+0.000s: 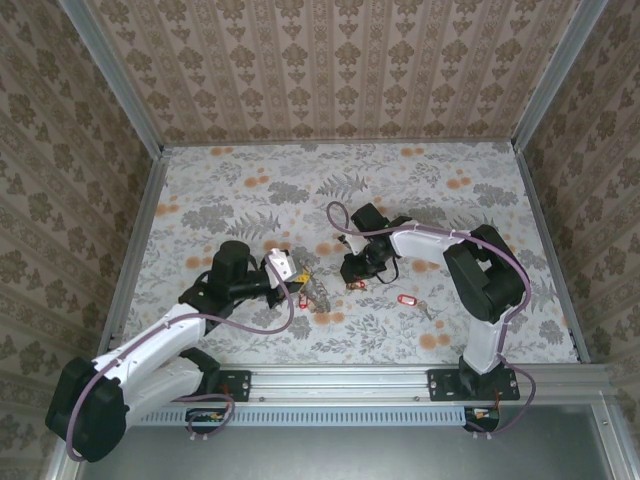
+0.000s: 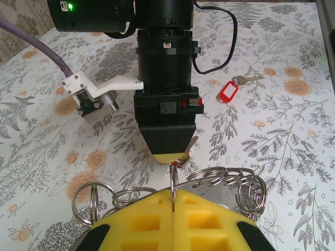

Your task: Put the keys on the keyring

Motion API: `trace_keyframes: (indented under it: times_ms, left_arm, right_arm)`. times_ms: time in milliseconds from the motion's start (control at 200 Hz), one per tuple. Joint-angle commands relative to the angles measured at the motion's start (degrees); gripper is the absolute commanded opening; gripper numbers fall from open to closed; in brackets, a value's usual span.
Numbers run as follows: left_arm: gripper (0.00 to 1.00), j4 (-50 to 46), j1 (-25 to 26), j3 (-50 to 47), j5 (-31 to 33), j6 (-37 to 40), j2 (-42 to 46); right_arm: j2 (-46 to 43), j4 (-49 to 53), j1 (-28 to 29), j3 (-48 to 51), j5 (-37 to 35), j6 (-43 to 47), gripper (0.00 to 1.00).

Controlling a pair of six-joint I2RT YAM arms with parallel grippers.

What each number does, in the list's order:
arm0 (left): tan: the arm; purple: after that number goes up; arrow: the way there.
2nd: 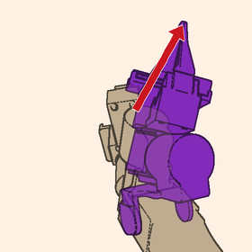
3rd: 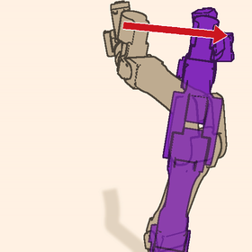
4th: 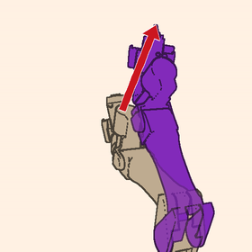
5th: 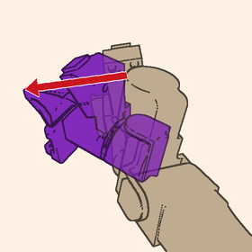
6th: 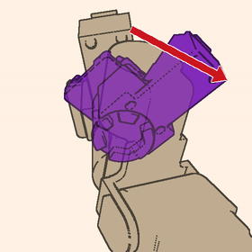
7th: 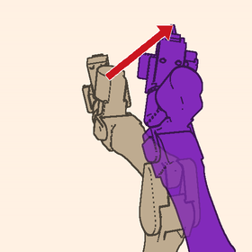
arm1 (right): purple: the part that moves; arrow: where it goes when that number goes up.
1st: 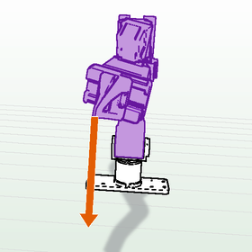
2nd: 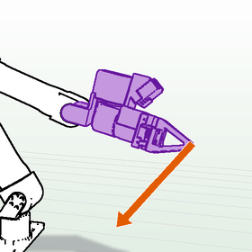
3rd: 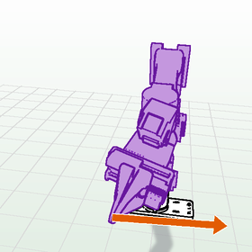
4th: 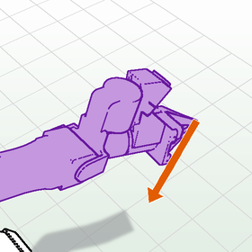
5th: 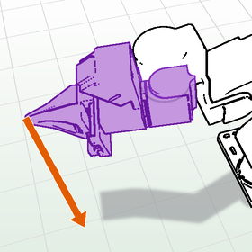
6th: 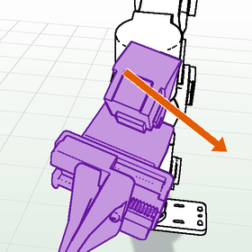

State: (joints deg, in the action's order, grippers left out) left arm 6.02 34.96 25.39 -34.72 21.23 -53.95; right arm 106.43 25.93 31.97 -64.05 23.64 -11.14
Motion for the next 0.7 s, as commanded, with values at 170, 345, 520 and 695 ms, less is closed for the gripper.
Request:
trace_keyframes:
  times_ms: [170,345,520,695]
  left_arm:
    - [0.00,0.74,0.37,1.88,-1.14,0.39,0.08]
    - [0.00,0.43,0.37,1.88,-1.13,0.47,0.19]
    - [0.00,0.31,0.46,1.95,-1.05,0.55,0.32]
    - [0.00,0.31,0.46,1.78,-1.00,0.56,0.25]
  right_arm:
    - [-1.98,3.14,1.06,-0.47,0.42,0.52,0.21]
    - [-1.93,4.39,1.42,-1.08,-1.75,0.76,0.19]
    - [-2.43,4.56,1.87,-1.30,-1.40,1.20,0.20]
    - [-3.10,6.73,2.22,-1.11,-2.56,1.75,0.22]
